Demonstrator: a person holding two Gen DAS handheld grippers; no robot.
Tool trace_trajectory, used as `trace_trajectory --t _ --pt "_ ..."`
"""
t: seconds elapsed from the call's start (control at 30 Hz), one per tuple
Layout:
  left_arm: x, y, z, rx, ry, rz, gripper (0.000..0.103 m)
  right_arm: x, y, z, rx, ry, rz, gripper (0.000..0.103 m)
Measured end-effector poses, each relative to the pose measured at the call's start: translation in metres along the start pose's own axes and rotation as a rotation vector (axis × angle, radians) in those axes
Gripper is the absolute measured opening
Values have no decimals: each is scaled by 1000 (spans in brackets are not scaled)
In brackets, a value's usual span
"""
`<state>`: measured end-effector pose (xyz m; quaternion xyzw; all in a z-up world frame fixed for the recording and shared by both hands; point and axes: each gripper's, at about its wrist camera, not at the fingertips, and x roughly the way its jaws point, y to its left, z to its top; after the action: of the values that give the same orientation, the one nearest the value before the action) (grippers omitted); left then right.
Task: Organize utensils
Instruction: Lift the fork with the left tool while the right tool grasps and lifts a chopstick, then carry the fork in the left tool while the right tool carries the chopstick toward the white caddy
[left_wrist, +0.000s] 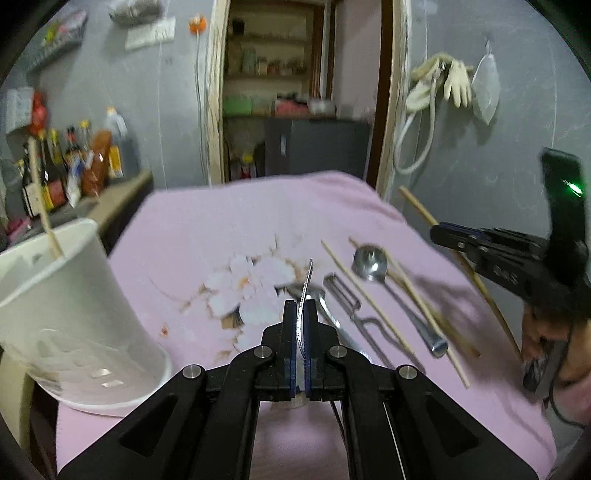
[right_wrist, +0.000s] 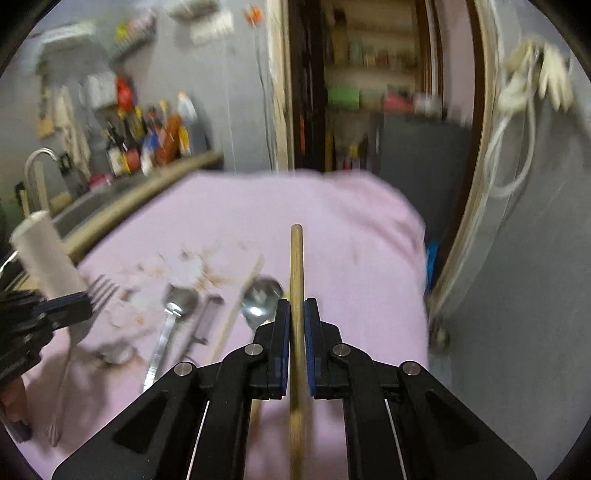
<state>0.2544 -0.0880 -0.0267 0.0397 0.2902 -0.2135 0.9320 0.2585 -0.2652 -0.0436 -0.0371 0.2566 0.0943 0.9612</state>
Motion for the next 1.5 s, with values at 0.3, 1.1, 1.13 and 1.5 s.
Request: trace_trajectory --t 0.3,1.1,1.13,1.5 --pt "-50 5 6 -21 -261 50 1 -57 49 -4 -49 -397 -50 5" --pt "-180 106 60 -88 -654 305 1 -83 160 78 17 -883 124 5" --pt "-183 111 60 -91 -660 319 1 -82 164 82 29 -889 140 5" --pt "-205 207 55 -254 -736 476 1 -49 194 126 152 -829 369 5"
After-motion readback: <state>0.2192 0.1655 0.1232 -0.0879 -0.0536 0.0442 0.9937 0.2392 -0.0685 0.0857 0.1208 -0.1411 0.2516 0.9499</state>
